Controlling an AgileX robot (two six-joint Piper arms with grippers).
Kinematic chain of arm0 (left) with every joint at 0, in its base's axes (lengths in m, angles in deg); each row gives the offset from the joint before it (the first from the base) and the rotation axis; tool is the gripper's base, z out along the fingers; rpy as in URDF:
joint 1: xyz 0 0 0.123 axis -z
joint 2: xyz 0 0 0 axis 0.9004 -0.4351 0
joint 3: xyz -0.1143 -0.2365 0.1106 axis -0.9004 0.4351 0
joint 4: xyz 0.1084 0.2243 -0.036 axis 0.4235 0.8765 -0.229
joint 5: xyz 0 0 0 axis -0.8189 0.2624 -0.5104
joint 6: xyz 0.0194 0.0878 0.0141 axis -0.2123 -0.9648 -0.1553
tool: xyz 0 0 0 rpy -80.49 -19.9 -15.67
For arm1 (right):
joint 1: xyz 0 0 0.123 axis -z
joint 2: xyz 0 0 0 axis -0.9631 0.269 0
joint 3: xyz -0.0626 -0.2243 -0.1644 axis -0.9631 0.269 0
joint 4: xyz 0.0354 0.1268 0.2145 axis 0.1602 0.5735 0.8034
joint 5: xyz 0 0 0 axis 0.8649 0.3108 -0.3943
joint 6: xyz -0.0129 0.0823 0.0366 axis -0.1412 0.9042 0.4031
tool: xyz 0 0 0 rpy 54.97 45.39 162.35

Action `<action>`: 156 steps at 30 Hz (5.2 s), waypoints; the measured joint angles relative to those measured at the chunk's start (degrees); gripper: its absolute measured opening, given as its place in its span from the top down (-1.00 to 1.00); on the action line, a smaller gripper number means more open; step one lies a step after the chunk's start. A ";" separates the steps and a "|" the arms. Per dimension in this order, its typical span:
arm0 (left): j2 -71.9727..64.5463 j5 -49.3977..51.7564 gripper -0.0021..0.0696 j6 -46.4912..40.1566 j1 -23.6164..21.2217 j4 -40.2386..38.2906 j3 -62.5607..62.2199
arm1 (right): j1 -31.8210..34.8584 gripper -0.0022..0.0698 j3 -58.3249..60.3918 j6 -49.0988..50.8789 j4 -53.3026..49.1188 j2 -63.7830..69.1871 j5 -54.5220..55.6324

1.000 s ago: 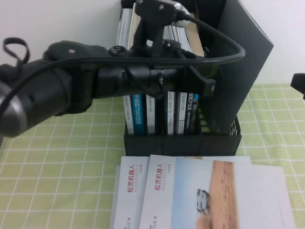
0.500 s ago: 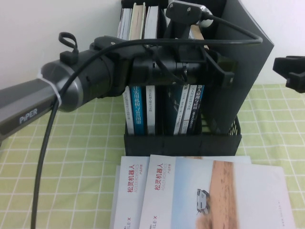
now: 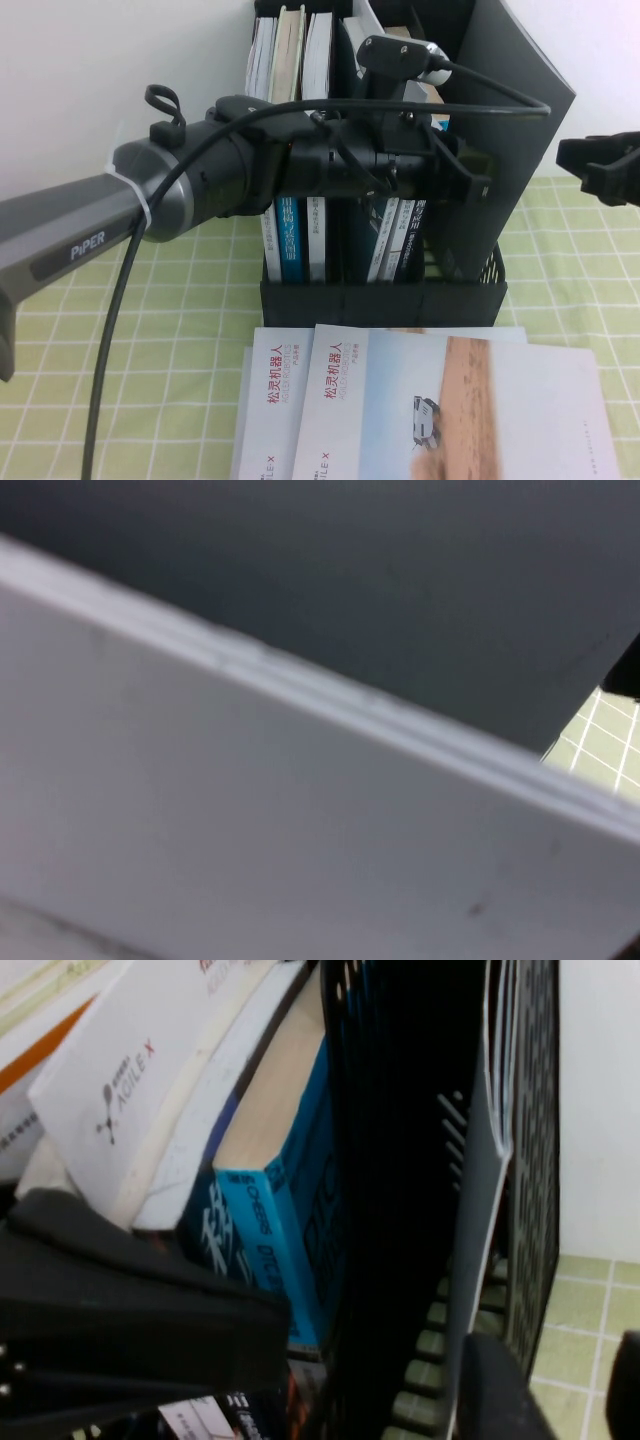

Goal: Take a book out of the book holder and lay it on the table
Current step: Hold the bookshelf, then pick up the right side book from the book shelf, then place the picked book on the book

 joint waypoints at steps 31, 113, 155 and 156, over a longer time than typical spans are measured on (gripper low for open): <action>-5.02 1.06 0.95 -0.22 0.03 0.06 -5.89 | 0.00 -0.23 -7.40 2.28 -5.36 -1.28 -7.32; 18.94 28.49 0.95 20.00 -15.09 18.31 -6.24 | 0.36 0.92 -30.07 26.23 -20.19 -7.99 -42.14; 74.34 11.56 0.95 40.45 -18.66 22.61 55.06 | -52.18 0.93 -29.95 76.85 -121.92 20.30 -34.45; 74.34 11.51 0.95 40.45 -18.66 22.61 55.06 | -52.40 0.93 -29.95 77.29 -121.51 21.13 -34.51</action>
